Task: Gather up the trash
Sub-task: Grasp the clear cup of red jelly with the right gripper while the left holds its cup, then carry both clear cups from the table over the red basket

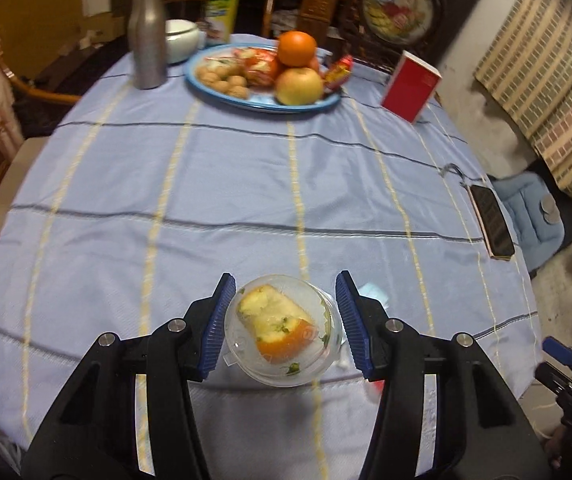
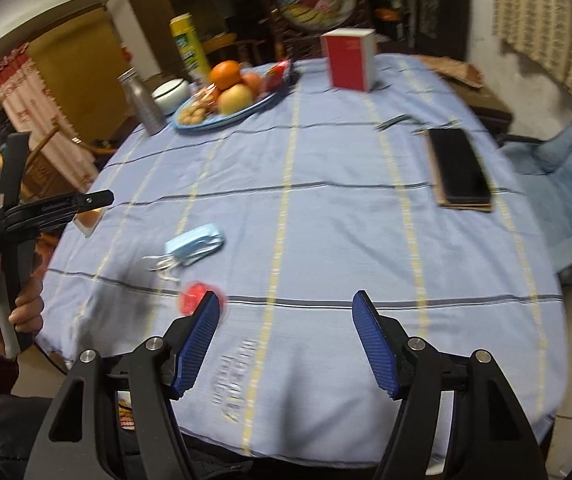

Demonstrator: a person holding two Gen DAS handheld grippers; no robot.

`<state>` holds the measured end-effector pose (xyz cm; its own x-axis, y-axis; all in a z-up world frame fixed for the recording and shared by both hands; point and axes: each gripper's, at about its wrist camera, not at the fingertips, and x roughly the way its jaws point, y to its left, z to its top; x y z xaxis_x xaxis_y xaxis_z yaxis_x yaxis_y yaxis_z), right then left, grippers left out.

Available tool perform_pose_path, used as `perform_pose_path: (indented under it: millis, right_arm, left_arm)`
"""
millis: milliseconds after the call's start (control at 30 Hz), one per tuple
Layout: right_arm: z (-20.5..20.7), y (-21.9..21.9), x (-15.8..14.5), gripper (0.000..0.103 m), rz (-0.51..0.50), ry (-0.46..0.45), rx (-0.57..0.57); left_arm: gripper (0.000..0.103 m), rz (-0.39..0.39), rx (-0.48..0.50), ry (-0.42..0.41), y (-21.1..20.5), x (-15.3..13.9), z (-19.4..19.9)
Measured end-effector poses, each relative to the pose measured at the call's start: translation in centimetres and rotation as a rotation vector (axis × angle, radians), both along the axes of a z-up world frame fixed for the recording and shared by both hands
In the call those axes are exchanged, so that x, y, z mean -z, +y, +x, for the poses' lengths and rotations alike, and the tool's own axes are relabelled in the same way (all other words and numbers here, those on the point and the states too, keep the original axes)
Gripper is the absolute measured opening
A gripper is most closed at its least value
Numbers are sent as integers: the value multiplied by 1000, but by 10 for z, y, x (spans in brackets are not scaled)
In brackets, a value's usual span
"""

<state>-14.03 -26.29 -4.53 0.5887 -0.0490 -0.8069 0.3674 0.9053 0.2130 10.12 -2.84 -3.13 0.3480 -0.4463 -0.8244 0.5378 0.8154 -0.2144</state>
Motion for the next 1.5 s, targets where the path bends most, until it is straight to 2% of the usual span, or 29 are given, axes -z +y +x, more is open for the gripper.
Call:
perform_pose_path:
  millis: [133,267,600,833,1067,1100,1133,1167,1367,1500]
  right_arm:
    - [28,13,17,68,86,19,-72]
    - [51,31,31,68,124,48,-137]
    - [94,68,65,68,69,138,-255]
    - [102,78,80,68,48,169,-239]
    - [103,76,96,67,62,181,-160]
    - [102,76,99,57,61,184,-149]
    - [101,75,100,53,61,184,-142]
    - [98,75,97,49,52,169,-126]
    - [73,79,42,49,-55,48,-60]
    - [50,73,13,49,-82,21,12]
  left_arm:
    - [52,19,-57,3,30,-4,-7]
    - [52,40,-109,10,60,-7,-16]
    - [52,47,-208,36,111,-4,-27]
    - [52,43,-219,39,129,-4,-29]
    - [52,49,-198,41,140,-2,-28]
    - [52,48,-195,43,142,-1,-28]
    - [52,44,-190,46,143,-1,-26]
    - [52,40,-183,49,144,0,-25]
    - [52,8,-112,57,131,5,-15]
    - [52,-25,-44,62,109,10,-9]
